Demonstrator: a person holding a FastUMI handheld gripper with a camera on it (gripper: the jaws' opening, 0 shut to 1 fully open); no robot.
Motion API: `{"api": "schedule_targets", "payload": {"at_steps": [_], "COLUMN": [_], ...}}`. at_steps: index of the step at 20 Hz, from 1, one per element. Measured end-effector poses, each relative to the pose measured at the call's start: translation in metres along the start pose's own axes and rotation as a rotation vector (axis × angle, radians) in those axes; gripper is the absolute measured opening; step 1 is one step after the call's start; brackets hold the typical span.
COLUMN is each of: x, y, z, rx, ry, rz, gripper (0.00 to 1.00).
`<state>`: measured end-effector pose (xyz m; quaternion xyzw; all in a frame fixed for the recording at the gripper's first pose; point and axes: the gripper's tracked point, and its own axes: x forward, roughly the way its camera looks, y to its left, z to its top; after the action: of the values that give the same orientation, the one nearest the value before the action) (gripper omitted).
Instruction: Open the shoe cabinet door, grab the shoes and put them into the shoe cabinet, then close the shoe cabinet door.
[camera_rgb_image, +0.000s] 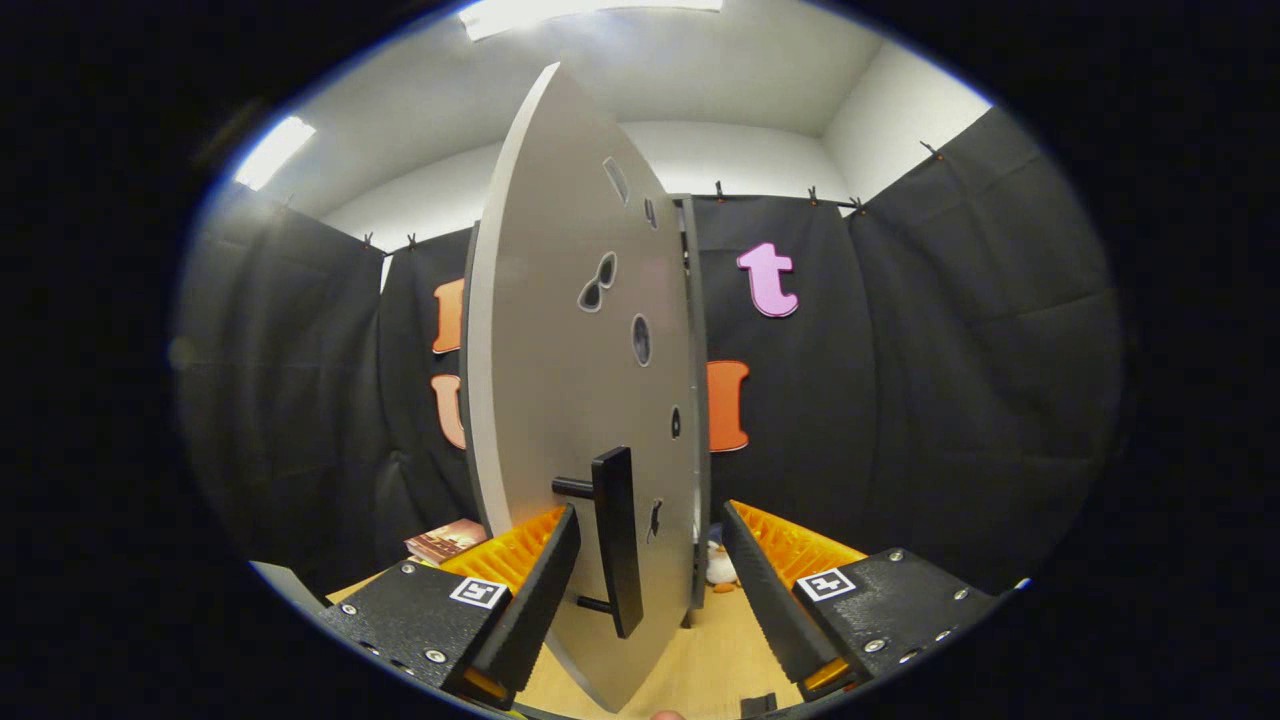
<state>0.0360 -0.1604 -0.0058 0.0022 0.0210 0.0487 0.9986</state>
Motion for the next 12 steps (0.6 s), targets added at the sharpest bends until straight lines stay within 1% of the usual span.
{"api": "schedule_targets", "payload": {"at_steps": [6,10,12], "x": [0.027,0.046,0.063], "y": [0.049,0.082,0.097], "z": [-0.009,-0.014,-0.015], "rx": [0.034,0.04,0.042], "ry": [-0.005,0.004,0.003], "rz": [0.076,0.143,0.174], "gripper": [0.9,0.91,0.92]}}
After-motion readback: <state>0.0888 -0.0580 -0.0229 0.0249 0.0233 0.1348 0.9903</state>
